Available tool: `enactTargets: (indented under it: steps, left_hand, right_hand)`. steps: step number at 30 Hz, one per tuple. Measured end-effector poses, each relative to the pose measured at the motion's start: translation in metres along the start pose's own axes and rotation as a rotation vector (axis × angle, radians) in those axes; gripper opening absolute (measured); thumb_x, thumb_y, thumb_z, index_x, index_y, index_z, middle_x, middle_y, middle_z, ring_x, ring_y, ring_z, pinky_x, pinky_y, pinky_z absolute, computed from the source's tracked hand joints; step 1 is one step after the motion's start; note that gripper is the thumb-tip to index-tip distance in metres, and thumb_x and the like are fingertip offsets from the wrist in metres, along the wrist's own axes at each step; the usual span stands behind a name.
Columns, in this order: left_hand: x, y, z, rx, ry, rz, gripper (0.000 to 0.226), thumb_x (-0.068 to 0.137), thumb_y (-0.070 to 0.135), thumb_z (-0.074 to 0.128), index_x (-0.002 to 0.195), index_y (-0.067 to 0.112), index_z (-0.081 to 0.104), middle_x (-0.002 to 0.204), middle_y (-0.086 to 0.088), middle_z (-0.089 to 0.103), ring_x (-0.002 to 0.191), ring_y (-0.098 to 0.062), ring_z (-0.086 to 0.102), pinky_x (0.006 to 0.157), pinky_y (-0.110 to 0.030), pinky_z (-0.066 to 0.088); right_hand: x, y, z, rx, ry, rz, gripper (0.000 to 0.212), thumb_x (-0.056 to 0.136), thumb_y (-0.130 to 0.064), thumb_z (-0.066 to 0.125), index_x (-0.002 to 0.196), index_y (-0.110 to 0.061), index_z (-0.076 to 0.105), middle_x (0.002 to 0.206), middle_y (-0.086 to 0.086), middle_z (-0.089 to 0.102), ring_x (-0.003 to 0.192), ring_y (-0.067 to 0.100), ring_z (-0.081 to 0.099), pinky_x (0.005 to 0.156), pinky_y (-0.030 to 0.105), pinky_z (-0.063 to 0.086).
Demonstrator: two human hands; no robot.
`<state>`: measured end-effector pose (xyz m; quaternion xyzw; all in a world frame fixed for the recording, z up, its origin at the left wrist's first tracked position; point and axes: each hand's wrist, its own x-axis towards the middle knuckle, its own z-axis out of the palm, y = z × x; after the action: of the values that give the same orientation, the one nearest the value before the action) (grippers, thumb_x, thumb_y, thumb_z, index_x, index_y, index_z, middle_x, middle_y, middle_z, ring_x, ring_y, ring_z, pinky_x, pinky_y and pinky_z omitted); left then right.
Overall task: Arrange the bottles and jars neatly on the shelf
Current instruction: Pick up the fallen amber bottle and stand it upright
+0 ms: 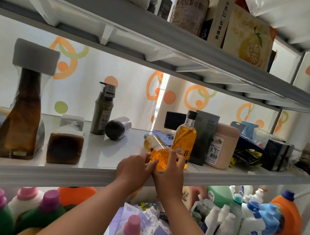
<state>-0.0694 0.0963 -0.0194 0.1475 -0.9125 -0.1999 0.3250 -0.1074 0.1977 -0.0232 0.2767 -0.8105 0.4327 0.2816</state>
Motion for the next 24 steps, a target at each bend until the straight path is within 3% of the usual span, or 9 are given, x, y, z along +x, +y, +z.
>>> enactTargets:
  steps: [6, 12, 17, 20, 24]
  left_hand:
    - [-0.003, 0.0, 0.002, 0.057, 0.065, 0.038, 0.049, 0.092, 0.058, 0.032, 0.114, 0.024, 0.059, 0.102, -0.005, 0.071, 0.091, -0.023, 0.066, 0.077, -0.037, 0.053]
    - [-0.009, 0.002, -0.002, 0.082, 0.062, 0.063, 0.049, 0.093, 0.056, 0.031, 0.116, 0.023, 0.059, 0.102, -0.004, 0.071, 0.09, -0.022, 0.065, 0.076, -0.033, 0.052]
    - [-0.014, 0.003, -0.014, -0.135, -0.009, 0.077, 0.041, 0.095, 0.046, 0.039, 0.12, 0.023, 0.062, 0.112, -0.004, 0.069, 0.101, -0.021, 0.064, 0.086, -0.036, 0.051]
    - [-0.023, 0.001, -0.026, -0.273, 0.121, 0.04, 0.032, 0.094, 0.038, 0.046, 0.108, 0.019, 0.067, 0.104, -0.003, 0.072, 0.094, -0.016, 0.065, 0.081, -0.029, 0.051]
    - [-0.036, -0.013, -0.05, -0.275, 0.322, -0.013, 0.019, 0.091, 0.035, 0.051, 0.093, 0.023, 0.066, 0.091, 0.003, 0.069, 0.084, -0.012, 0.061, 0.069, -0.025, 0.046]
  right_hand:
    - [0.005, 0.008, 0.001, 0.03, -0.024, -0.031, 0.06, 0.077, -0.032, 0.072, 0.128, -0.025, 0.04, 0.13, 0.009, 0.037, 0.107, 0.027, 0.052, 0.072, 0.023, 0.045]
    - [0.001, 0.005, 0.001, -0.112, -0.007, -0.029, 0.062, 0.082, -0.035, 0.067, 0.134, -0.025, 0.035, 0.136, 0.009, 0.04, 0.112, 0.029, 0.053, 0.077, 0.031, 0.05]
    - [0.002, 0.001, -0.006, -0.132, -0.003, 0.01, 0.064, 0.083, -0.041, 0.064, 0.137, -0.023, 0.035, 0.137, 0.011, 0.041, 0.114, 0.031, 0.052, 0.083, 0.036, 0.049]
    - [0.0, -0.007, -0.008, -0.173, 0.025, 0.036, 0.071, 0.078, -0.043, 0.068, 0.137, -0.024, 0.034, 0.141, 0.013, 0.034, 0.119, 0.032, 0.045, 0.09, 0.041, 0.048]
    - [-0.008, -0.034, -0.002, -0.224, 0.129, -0.001, 0.069, 0.074, -0.042, 0.072, 0.133, -0.021, 0.041, 0.133, 0.016, 0.039, 0.12, 0.033, 0.038, 0.093, 0.045, 0.038]
